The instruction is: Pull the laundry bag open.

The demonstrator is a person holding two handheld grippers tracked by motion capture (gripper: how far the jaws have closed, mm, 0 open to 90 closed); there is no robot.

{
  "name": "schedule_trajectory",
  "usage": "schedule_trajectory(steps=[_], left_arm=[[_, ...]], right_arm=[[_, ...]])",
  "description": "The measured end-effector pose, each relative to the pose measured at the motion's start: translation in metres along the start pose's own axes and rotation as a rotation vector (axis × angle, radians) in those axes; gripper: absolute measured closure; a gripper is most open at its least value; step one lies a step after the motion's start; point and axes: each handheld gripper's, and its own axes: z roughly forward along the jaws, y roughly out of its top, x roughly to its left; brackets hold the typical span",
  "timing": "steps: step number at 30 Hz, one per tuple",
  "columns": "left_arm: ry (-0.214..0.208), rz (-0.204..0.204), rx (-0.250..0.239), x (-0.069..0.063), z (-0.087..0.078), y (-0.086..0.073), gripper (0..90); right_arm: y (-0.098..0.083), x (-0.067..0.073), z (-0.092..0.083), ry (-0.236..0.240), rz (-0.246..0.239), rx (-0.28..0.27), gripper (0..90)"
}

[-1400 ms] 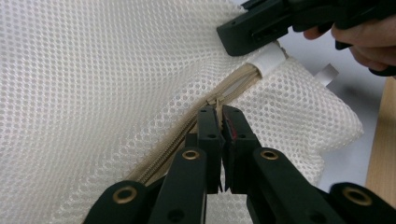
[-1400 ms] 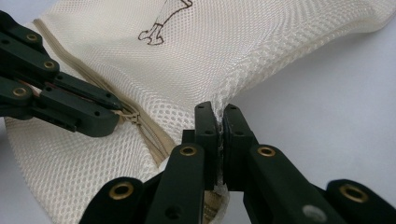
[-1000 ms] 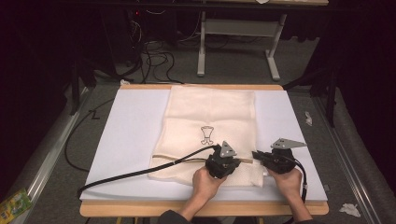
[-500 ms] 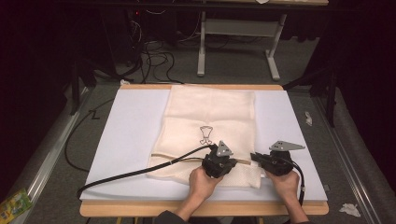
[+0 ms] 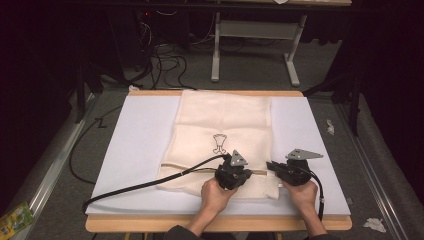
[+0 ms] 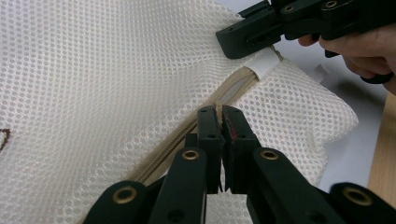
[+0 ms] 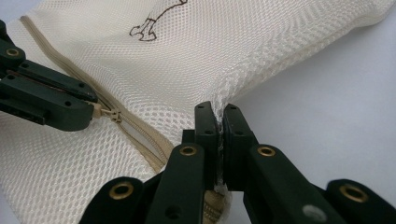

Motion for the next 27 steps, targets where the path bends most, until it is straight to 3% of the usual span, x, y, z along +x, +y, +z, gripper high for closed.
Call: schedule_trajectory(steps=[4, 8, 12, 27], left_arm=[[-0.003, -0.021, 0.002, 0.002, 0.002, -0.002, 87.0], [0.019, -0.01, 0.02, 0.002, -0.002, -0.005, 87.0], [0.015, -0.027, 0.017, 0.006, -0.002, -0.005, 87.0], [0.021, -0.03, -0.042, 0.006, -0.007, -0.003, 87.0]], right_arm=[[0.003, -0.001, 0.003, -0.005, -0.003, 0.009, 87.9], [0.007, -0.001, 0.004, -0.012, -0.02, 0.02, 87.9], [0.008, -0.001, 0.007, -0.017, -0.026, 0.014, 87.9], [0.013, -0.001, 0.009, -0.038, -0.032, 0.02, 87.8]])
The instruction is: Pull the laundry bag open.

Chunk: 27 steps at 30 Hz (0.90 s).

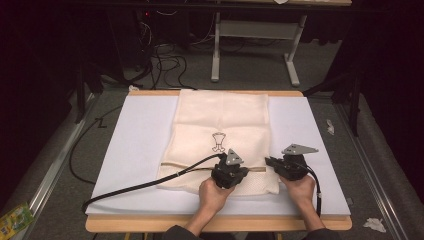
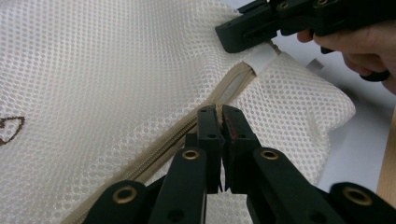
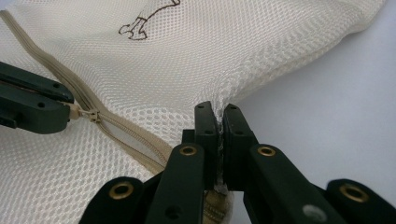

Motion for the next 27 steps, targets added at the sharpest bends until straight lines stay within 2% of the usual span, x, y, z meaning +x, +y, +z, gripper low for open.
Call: schedule_trajectory(steps=[4, 8, 12, 17, 27], left_arm=[[-0.009, -0.018, -0.008, 0.0024, 0.0017, -0.0021, 87.0], [-0.009, -0.026, -0.002, 0.0026, 0.0033, -0.0025, 87.0], [-0.007, -0.027, 0.014, 0.0049, 0.002, -0.0007, 87.0], [-0.004, -0.012, 0.007, 0.0037, 0.0029, -0.0028, 87.0], [-0.001, -0.014, -0.015, 0.0041, -0.0033, -0.0007, 87.0]], right_arm=[[0.0019, 0.0009, -0.002, -0.01, -0.032, 0.001, 87.8], [0.0019, -0.001, -0.003, -0.007, -0.024, 0.006, 87.8], [0.0001, -0.0004, -0.0024, -0.009, -0.012, -0.014, 87.8], [-0.0014, -0.0007, -0.0002, -0.015, -0.012, -0.002, 87.8], [-0.0011, 0.0015, -0.0011, -0.021, -0.018, -0.002, 87.8]])
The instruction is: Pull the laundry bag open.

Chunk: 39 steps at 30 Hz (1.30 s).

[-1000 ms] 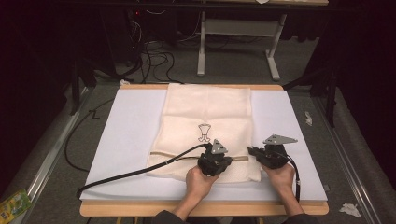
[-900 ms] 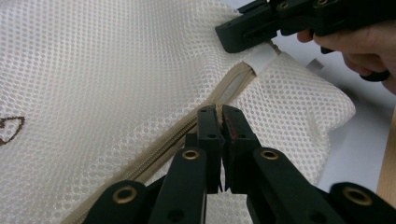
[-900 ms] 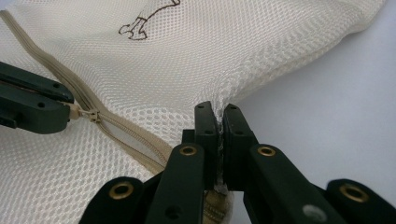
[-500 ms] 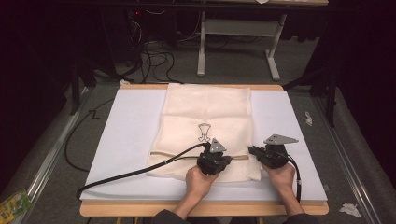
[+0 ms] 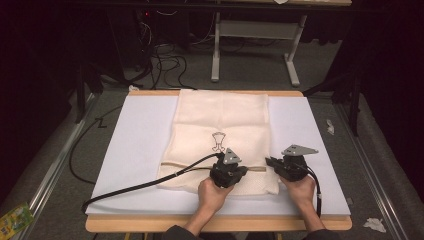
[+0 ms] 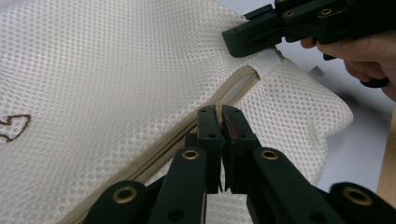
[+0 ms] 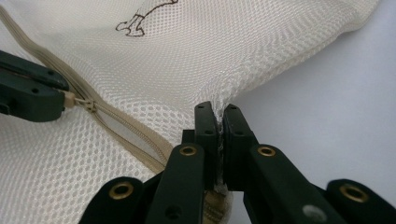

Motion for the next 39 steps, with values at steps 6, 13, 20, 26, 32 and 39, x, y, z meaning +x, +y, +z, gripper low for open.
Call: schedule_trajectory(steps=[6, 13, 20, 26, 32, 39], left_arm=[[-0.002, -0.001, 0.0, 0.0, -0.002, -0.001, 87.0], [0.001, -0.006, -0.01, 0.004, -0.007, -0.001, 87.0], [0.004, -0.013, -0.011, 0.002, -0.009, -0.001, 87.0], [0.002, -0.009, -0.017, 0.004, -0.01, -0.002, 87.0], [-0.009, -0.019, -0.015, 0.005, -0.01, -0.004, 87.0], [-0.002, -0.031, -0.027, 0.012, -0.019, -0.004, 87.0]], right_arm=[[-0.001, 0.0, -0.001, 0.005, 0.001, -0.002, 87.8], [-0.001, 0.0, 0.0, 0.001, 0.002, 0.004, 87.8], [-0.001, 0.001, 0.0, -0.009, -0.003, -0.001, 87.8], [0.0, 0.002, 0.001, -0.008, -0.005, 0.003, 87.8], [0.001, 0.001, 0.0, -0.003, -0.009, 0.017, 87.8], [0.004, -0.001, 0.0, -0.01, -0.023, 0.031, 87.8]])
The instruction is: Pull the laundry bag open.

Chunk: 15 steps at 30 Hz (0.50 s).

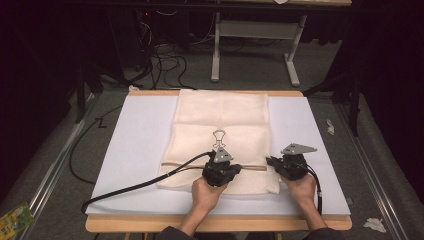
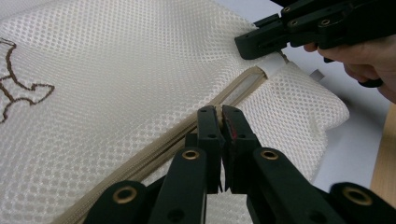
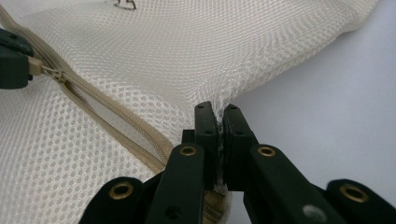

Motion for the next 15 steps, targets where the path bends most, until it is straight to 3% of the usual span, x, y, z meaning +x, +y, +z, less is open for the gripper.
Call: schedule_trajectory(steps=[15], left_arm=[[0.001, 0.0, 0.009, 0.0032, -0.0004, -0.0032, 87.0]], right_arm=[[0.0016, -0.0017, 0.0069, -0.012, -0.014, 0.018, 87.8]])
